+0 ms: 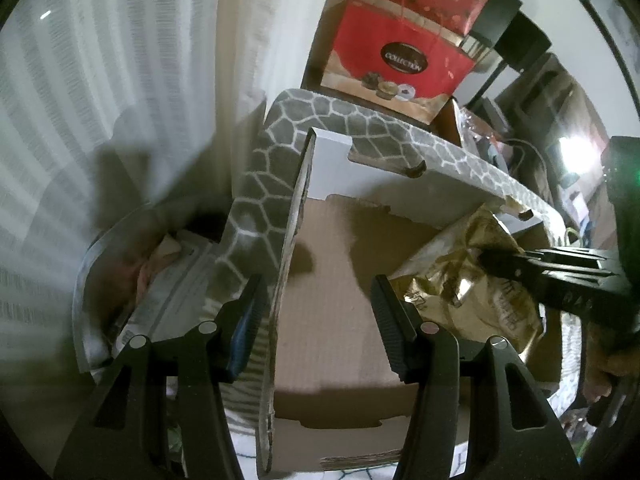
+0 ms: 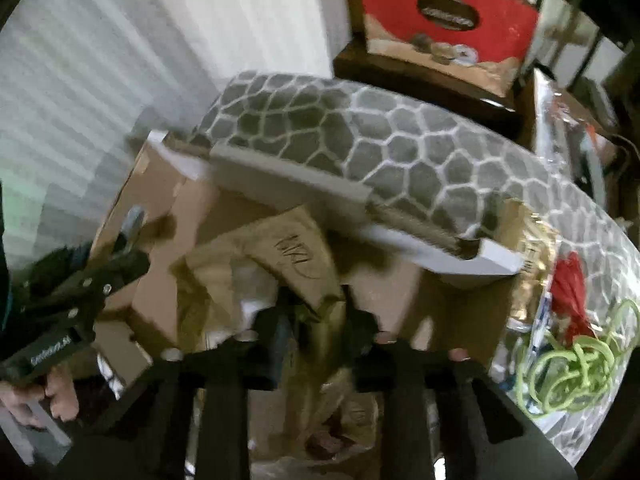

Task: Organize objects
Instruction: 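Lower the gold pack into the tray and open the right tool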

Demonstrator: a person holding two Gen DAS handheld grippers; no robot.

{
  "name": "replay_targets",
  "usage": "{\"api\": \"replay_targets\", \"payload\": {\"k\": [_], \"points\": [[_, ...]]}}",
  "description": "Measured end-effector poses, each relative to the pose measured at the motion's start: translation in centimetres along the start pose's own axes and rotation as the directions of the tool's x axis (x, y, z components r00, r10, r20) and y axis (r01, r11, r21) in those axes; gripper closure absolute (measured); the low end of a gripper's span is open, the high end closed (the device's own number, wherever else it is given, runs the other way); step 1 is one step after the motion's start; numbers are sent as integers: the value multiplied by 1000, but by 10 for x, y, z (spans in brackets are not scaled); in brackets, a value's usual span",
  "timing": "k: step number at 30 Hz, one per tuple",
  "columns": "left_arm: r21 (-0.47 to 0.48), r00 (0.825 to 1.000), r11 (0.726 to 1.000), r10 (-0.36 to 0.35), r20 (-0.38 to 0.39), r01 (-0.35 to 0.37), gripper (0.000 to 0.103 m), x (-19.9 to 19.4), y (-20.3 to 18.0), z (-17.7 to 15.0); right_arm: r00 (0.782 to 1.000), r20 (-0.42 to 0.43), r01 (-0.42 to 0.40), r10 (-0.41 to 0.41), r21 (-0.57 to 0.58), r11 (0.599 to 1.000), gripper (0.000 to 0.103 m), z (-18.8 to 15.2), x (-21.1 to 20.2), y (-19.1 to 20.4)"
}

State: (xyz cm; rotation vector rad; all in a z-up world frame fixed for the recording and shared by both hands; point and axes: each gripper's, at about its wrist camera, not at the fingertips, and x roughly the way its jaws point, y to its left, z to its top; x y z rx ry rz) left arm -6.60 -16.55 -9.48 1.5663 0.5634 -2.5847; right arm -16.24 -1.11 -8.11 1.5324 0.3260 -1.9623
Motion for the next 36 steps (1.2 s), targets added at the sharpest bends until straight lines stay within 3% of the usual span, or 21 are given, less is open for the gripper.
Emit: {"api": "replay_targets", "payload": {"k": [5,9,11,13,16,25,33,36], "points": [[-31,1000,999,-17,8,17,53,-4,5,1,991,26,-133,131,151,979,93,1,-14,-20],[-50,1000,999,-18,18,19,53,-6,10,2,963,95,-269,252,335,903,93,-3,-29,-40],[-56,1000,998,-17,22,19,53,-7,10,3,957,127,-290,261,408,866,89,-8,-35,-46],[-56,1000,998,-17,22,18,53,-7,10,3,960,130,-280,248,434,856,81,-12,-35,-43],[-49,1000,999,-15,19,16,53,-7,9,3,968,77,-248,239,429,868,71,-15,-27,-34],[-53,1000,998,-27,16,27,53,-6,9,2,985,-32,-157,171,260,953,71,-31,-13,-12],[-57,1000,998,-27,17,28,53,-8,10,2,961,-39,-254,273,265,930,71,-33,-2,13],[-35,1000,999,20,10,-20,60,-4,9,2,959,-31,-262,280,264,928,70,-30,1,19]]}}
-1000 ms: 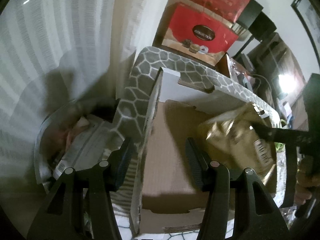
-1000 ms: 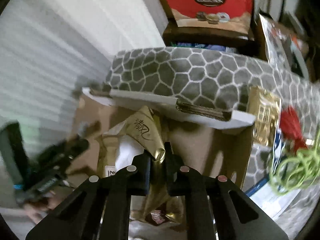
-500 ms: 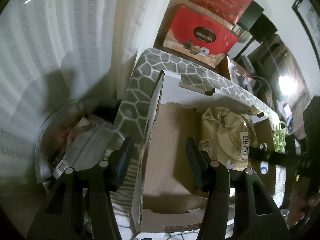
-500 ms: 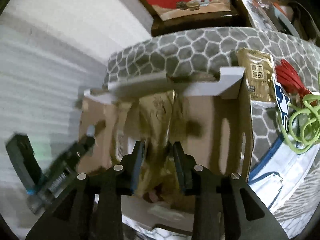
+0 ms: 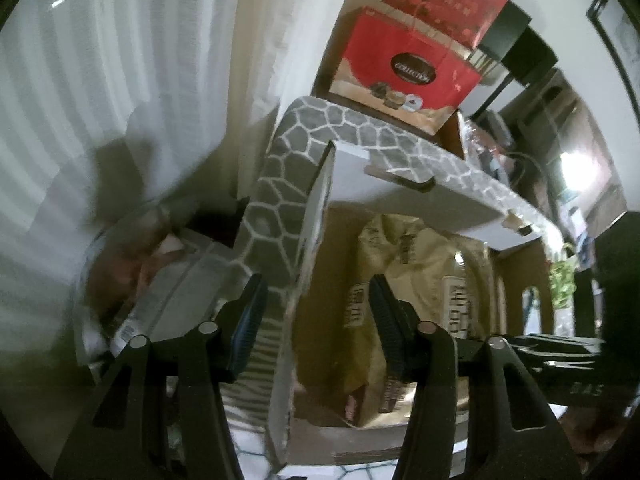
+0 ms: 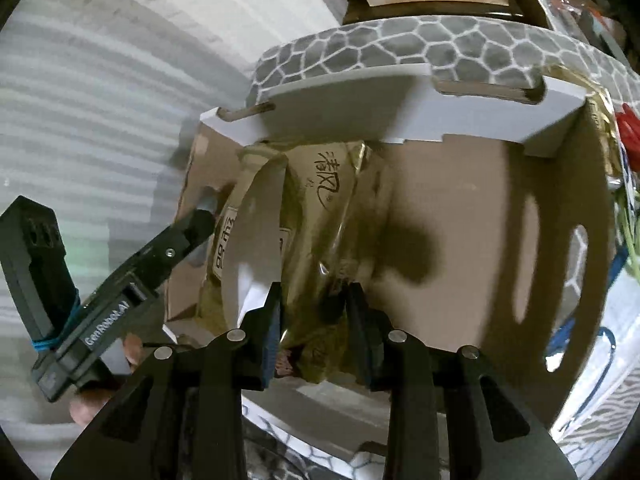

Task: Organize objects
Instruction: 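Lower the gold pack into the tray and open the right tool, then grasp the lime-green cable with the right tool and lift it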

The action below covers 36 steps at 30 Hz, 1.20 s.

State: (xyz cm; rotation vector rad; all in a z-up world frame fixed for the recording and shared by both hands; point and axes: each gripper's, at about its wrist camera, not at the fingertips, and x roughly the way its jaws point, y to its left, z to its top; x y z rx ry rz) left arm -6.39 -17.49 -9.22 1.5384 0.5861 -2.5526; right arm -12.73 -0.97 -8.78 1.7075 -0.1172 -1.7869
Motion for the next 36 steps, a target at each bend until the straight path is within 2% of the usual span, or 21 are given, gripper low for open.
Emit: {"api": "replay_targets", "payload": {"k": [2,4,9,10,13,15,20,24,29,31,33,36], "points": [[10,1000,1000,10,-6,-10,68,2,0,0,1000,9,4,-4,3,1000,69,-1,0,-1],[15,1000,1000,10,-10,-10,69,4,0,-1,1000,7,2,-2,5,1000,65,0,2,0],[31,999,999,34,-7,-33,71,6,-3,-2,1000,6,2,-2,-11,1000,64,-1,7,4],[40,999,998,41,-6,-41,76,7,-5,-3,1000,11,7,-6,-18,1000,64,-1,7,6],[70,998,996,63,-7,-62,83,9,-9,-5,998,54,46,-44,-48,998,63,-2,-2,10],[75,997,995,73,-9,-72,85,11,-9,-5,993,97,69,-62,-69,995,57,-4,-17,8],[77,997,994,80,-4,-80,85,12,-11,-5,975,174,157,-138,-97,983,53,-7,-60,-10],[79,996,993,84,-3,-84,85,12,-11,-5,957,221,212,-189,-83,974,49,-8,-103,-43],[82,996,993,88,-2,-88,85,12,-13,-5,924,262,295,-279,-26,955,39,-8,-136,-92],[81,996,993,87,-2,-87,85,12,-13,-5,904,265,351,-336,-9,936,37,-9,-143,-116],[80,996,993,88,-1,-88,85,12,-13,-5,873,268,419,-407,15,908,36,-7,-147,-138],[82,996,993,87,-2,-87,85,13,-13,-4,815,276,516,-509,52,855,36,-4,-147,-166]]}}
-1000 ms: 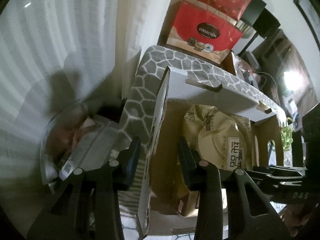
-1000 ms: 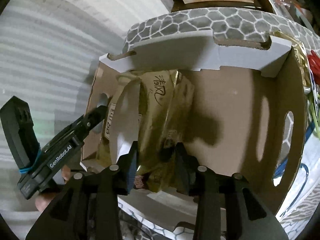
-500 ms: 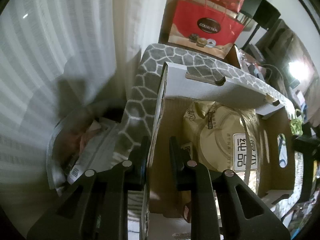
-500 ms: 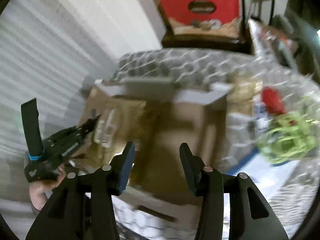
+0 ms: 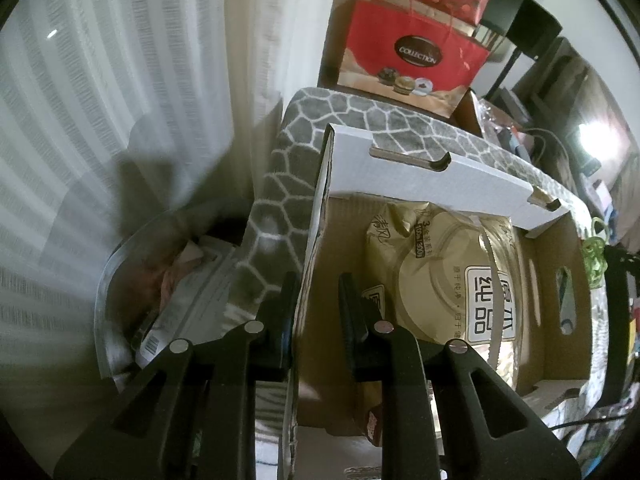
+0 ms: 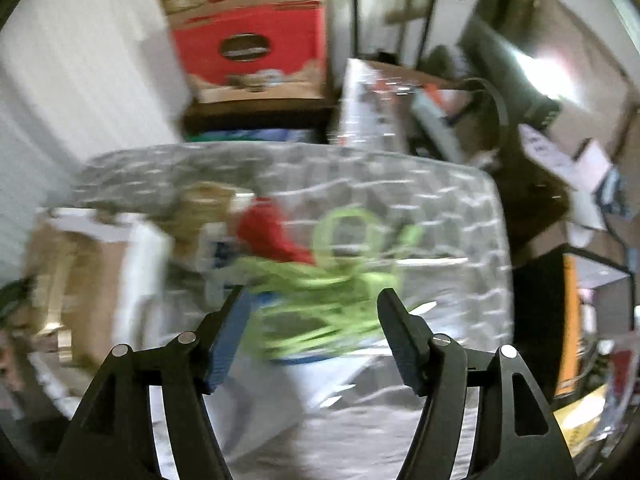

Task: Organize objects
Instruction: 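Grasp the lime-green cable with the right tool and lift it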

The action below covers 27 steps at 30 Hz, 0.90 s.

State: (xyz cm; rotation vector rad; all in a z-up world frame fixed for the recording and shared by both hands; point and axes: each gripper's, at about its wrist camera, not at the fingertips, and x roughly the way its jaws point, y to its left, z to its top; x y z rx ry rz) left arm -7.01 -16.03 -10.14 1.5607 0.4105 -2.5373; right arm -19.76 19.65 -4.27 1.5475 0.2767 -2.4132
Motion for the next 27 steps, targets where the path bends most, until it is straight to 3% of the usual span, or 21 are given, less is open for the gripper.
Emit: {"api": "replay_targets", "payload": {"k": [10,11,13,14,15,17,27], "points": [[-4,1000,1000,-9,-6,9,85,0,3,1,999,-36,-38,38,5,999,31,-10,33,-22],[-3,1000,1000,-9,-5,9,85,0,4,1,999,-33,-38,38,-4,999,33,-11,34,-21],[-1,1000,1000,-8,-5,8,85,0,4,1,999,-29,-43,42,-23,999,56,-14,35,-17],[-2,1000,1000,-8,-5,8,85,0,5,1,997,-28,-66,65,-33,997,78,-15,35,-16],[-3,1000,1000,-9,-6,9,85,0,5,1,995,-32,-91,89,-36,995,87,-15,33,-14],[-3,1000,1000,-11,-6,11,85,0,5,1,997,-27,-71,70,-45,996,91,-16,30,-12],[-19,999,999,-32,-9,32,85,0,5,1,978,51,-204,203,22,979,95,-10,-26,-18]]}}
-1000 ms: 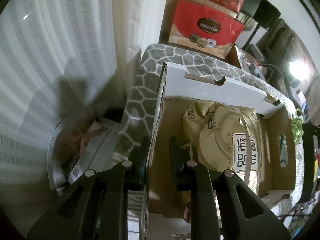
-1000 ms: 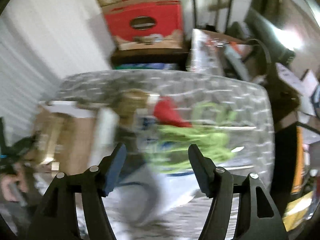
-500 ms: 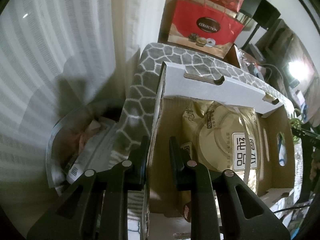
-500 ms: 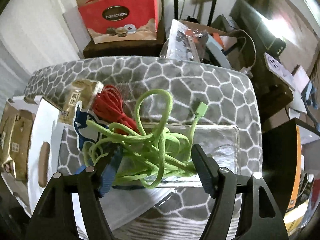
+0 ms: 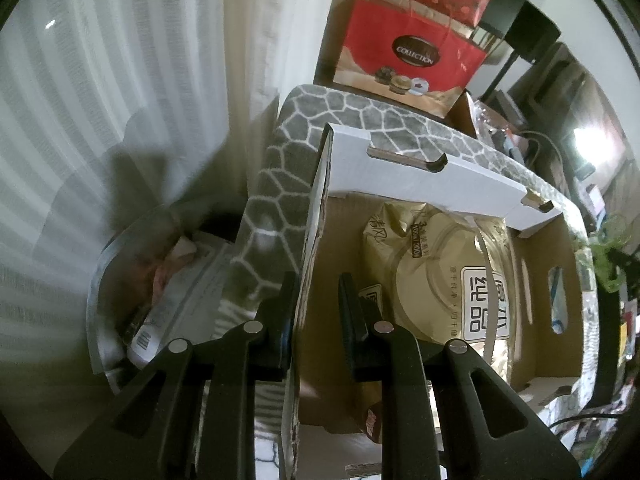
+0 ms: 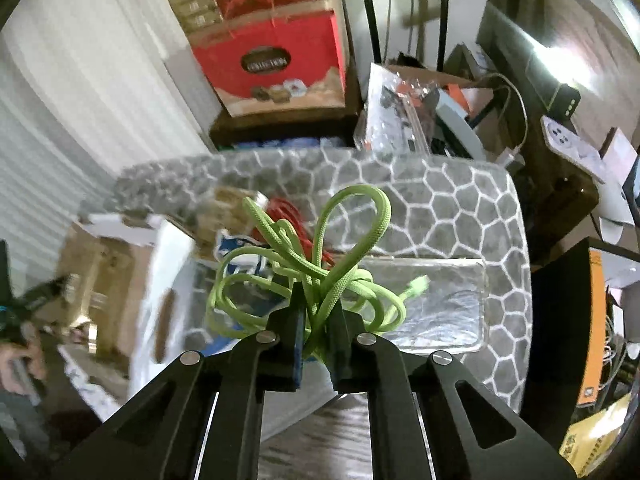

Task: Organize objects
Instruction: 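Grasp the lime-green cable with the right tool and lift it, then carry the green cable into the tray beside the gold pack and release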

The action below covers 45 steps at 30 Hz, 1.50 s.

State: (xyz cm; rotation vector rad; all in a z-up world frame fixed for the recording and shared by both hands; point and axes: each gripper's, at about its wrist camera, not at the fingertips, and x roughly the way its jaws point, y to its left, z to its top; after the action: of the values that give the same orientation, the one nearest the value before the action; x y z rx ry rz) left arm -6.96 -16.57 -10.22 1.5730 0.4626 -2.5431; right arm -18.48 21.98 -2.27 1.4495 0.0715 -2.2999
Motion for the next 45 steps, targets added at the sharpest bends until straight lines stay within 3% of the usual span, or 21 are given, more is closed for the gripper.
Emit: {"api": "replay_targets", "payload": {"k": [5,11,16,23,26,31,33,36,42,45], "points": [[-1,1000,1000,1,0,-1,85,0,0,0,998,54,-44,46,-41,998,95,11,-40,23],[-4,1000,1000,4,-1,-4,85,0,-1,0,984,72,-155,163,-106,982,95,16,-63,75],[-3,1000,1000,7,-1,-7,85,0,-1,0,967,15,-250,253,-110,962,95,14,-48,116],[-4,1000,1000,8,-1,-8,85,1,-1,0,921,-68,-384,385,16,923,95,9,5,148],[-4,1000,1000,9,0,-9,85,1,-1,0,923,-91,-369,373,60,928,94,3,27,153],[-2,1000,1000,11,-1,-11,85,1,-1,0,953,-155,-256,261,53,965,83,-4,54,162],[-3,1000,1000,9,-2,-9,85,1,1,0,956,-186,-230,229,12,973,70,-7,59,166],[-3,1000,1000,8,-8,-8,85,1,2,1,972,-163,-182,169,-73,980,59,-6,48,170],[3,1000,1000,16,-4,-16,85,0,4,1,988,-49,-155,149,-183,971,59,5,11,170],[6,1000,1000,16,-3,-16,85,1,3,-1,987,-70,-157,145,-216,964,59,5,15,178]]}}
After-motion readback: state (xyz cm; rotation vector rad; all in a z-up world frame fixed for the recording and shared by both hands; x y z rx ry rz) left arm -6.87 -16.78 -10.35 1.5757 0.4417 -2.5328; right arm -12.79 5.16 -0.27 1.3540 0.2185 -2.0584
